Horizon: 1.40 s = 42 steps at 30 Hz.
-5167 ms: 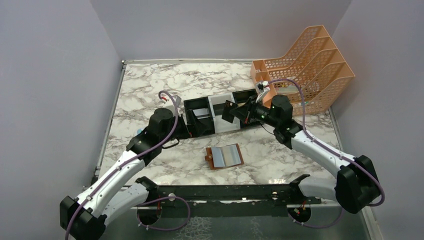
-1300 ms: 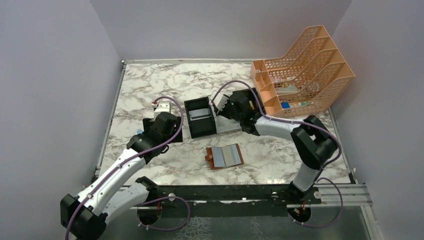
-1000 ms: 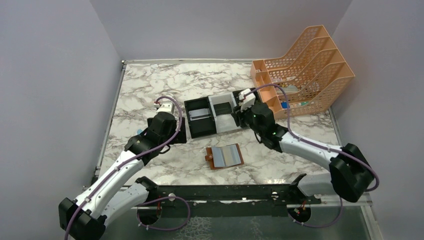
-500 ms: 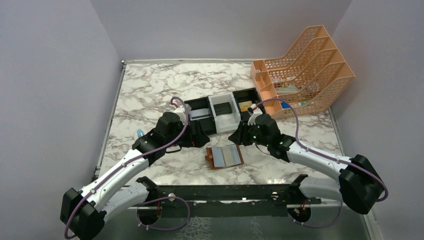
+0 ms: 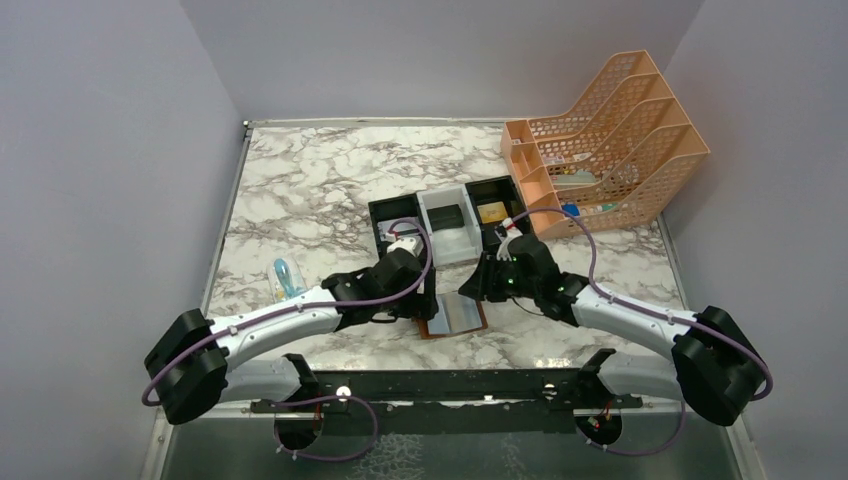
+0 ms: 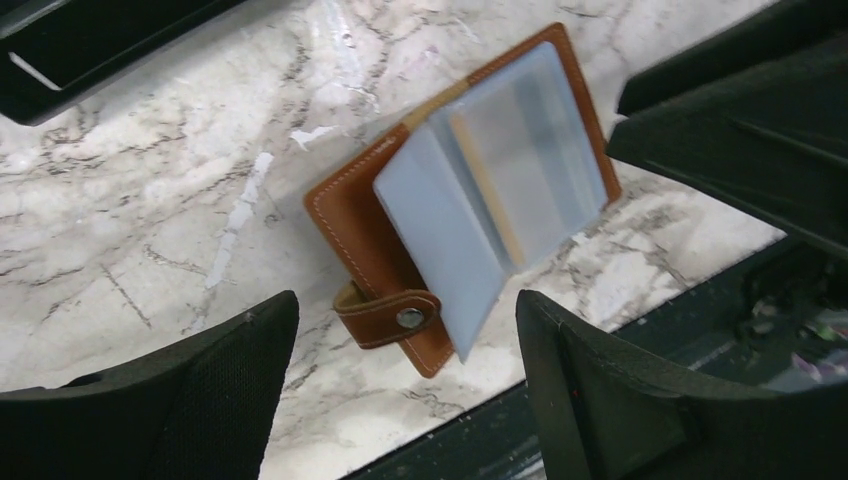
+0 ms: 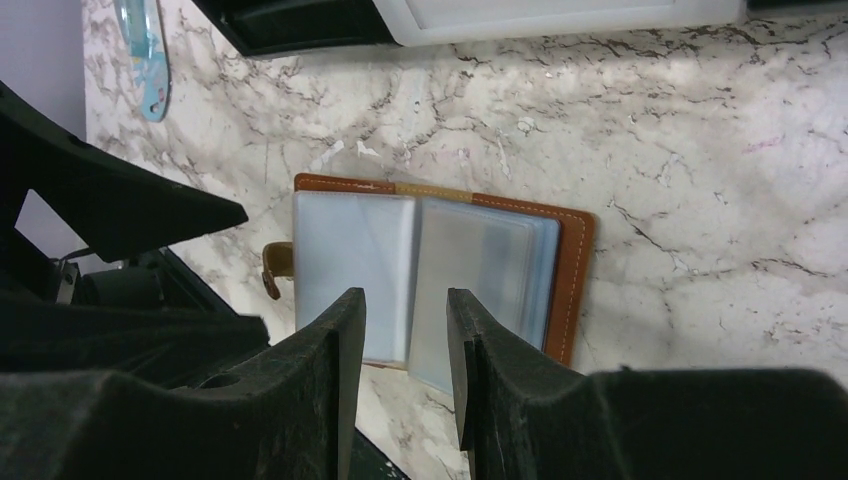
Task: Take the credit cards out of the card holder
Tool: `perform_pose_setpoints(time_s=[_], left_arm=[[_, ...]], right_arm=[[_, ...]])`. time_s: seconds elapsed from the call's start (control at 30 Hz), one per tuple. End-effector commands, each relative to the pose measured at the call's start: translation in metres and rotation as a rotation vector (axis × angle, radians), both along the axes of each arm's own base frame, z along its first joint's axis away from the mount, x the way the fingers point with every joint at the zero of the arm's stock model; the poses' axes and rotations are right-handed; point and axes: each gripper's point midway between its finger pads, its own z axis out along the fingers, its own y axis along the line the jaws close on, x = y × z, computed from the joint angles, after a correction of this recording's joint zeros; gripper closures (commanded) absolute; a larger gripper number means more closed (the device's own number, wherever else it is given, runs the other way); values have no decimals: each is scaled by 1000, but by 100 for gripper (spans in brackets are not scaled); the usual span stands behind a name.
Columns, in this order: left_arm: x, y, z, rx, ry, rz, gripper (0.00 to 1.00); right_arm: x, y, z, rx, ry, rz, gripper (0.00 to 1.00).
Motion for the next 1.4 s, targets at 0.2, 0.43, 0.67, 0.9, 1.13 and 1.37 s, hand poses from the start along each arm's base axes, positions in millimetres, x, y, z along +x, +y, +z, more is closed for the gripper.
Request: perform_pose_setpoints(time_s=[0.2, 0.43, 0.67, 0.9, 1.13, 1.37], left_arm=[[23, 10, -25, 136, -36, 140, 27], [17, 14, -37, 133, -24, 130, 47], [11, 6, -42, 89, -16, 85, 52], [12, 6, -43, 98, -23, 71, 56], [10, 5, -45, 96, -19, 60, 57], [7, 4, -52, 108, 2, 37, 64]], right_arm=[[-12, -2, -7, -15, 41, 33, 63], [-15, -1, -19, -71, 93, 74, 64], [-22, 1, -28, -81, 140, 100, 65], [-18, -10, -38, -158, 160, 50, 65], [-21, -5, -44, -147, 188, 77, 67], [-25, 0, -46, -128, 221, 93, 69]])
